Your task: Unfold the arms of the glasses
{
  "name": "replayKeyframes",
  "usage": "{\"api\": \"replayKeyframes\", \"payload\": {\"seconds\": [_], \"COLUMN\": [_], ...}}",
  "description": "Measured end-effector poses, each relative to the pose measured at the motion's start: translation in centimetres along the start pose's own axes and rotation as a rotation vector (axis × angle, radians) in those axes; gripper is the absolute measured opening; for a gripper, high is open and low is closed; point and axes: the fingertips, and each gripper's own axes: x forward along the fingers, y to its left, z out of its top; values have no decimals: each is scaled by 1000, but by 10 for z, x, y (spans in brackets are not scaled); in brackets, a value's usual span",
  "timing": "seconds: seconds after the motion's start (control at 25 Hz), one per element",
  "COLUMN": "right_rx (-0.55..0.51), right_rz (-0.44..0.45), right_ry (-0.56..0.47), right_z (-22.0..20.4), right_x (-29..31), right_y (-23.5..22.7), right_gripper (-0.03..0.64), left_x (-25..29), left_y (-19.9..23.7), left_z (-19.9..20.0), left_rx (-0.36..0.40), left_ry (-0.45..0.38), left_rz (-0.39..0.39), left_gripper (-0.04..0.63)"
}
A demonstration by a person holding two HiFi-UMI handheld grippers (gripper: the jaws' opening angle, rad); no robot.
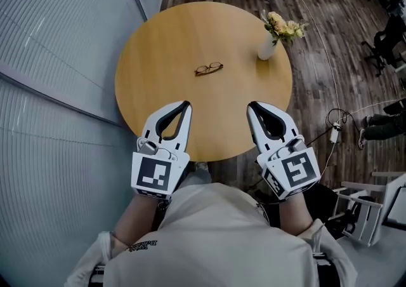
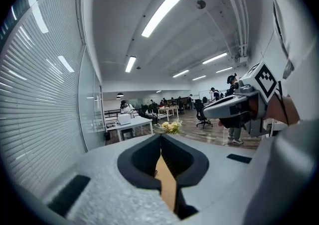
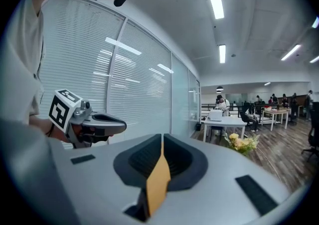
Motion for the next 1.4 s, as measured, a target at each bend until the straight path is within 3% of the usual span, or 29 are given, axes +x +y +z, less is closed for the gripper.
{"api": "replayKeyframes", "payload": {"seconds": [0.44, 0.64, 0.84, 1.0, 1.16, 1.4], "right_rx": [-54, -58, -37, -36, -37, 23], "right_rz": [-51, -70, -67, -48, -30, -3], "right_ry": [17, 25, 45, 55, 65, 65], "right_z": [16, 15, 7, 2, -2, -11], "right_x": [65, 75, 81, 84, 89, 98], "right_y": [-12, -20, -26, -32, -41, -62], "right_gripper": [37, 37, 37, 37, 37, 37], "left_x": [26, 33, 42, 49, 61, 92], "left_y": [55, 67, 69, 68, 72, 58], "left_z": [-5, -14, -24, -20, -28, -48], "left_rx": [-10, -11, 42, 3, 49, 105], "left_ry": [-27, -11, 15, 18, 51, 162], "left_rz": [-34, -33, -45, -10, 18, -32], "left_gripper": [23, 23, 23, 23, 25, 26]}}
